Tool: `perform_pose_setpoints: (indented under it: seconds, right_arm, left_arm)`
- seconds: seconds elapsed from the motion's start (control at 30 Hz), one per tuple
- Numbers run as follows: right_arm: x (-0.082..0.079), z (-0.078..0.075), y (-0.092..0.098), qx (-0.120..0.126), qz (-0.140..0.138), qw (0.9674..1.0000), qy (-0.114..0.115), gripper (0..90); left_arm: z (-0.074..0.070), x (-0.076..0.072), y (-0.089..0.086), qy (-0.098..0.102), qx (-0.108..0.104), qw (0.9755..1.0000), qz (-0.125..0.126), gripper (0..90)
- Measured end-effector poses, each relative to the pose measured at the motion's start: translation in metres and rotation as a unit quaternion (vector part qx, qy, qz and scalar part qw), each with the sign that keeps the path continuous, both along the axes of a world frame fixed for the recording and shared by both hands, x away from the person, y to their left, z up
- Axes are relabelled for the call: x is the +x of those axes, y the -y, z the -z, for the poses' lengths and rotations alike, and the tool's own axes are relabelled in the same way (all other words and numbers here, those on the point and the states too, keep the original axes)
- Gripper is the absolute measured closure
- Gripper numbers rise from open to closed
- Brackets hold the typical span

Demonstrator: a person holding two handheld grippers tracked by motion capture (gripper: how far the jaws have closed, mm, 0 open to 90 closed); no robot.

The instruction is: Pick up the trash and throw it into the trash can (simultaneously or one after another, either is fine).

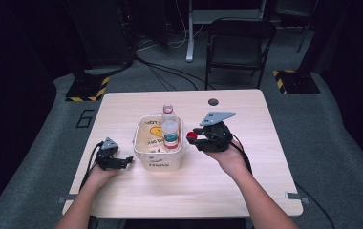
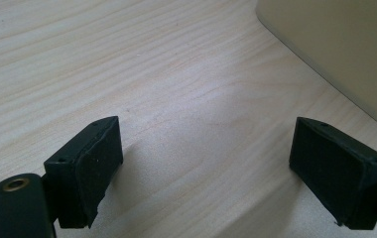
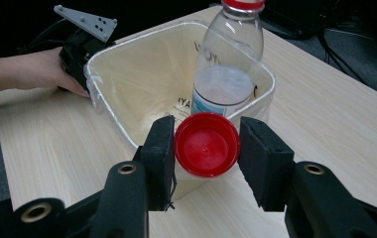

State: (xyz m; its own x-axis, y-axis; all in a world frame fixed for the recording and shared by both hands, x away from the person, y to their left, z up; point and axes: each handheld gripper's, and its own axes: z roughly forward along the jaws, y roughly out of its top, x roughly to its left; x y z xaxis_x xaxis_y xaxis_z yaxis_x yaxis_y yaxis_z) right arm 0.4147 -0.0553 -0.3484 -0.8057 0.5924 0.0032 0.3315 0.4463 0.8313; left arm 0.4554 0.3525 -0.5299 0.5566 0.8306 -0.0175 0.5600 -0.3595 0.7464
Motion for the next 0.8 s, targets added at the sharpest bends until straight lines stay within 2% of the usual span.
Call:
perform_pose_setpoints:
  seconds: [0.33, 0.8]
  right_arm:
    - [0.009, -0.008, -0.021, -0.013, -0.017, 0.9997, 0.011, 57.9]
    - [0.020, -0.006, -0.043, -0.018, -0.029, 0.9993, 0.016, 57.9]
  left_arm:
    - [0.000, 0.000, 0.000, 0.000, 0.000, 1.0000, 0.000, 12.9]
    - [0.000, 0.000, 0.000, 0.000, 0.000, 1.0000, -0.001, 12.9]
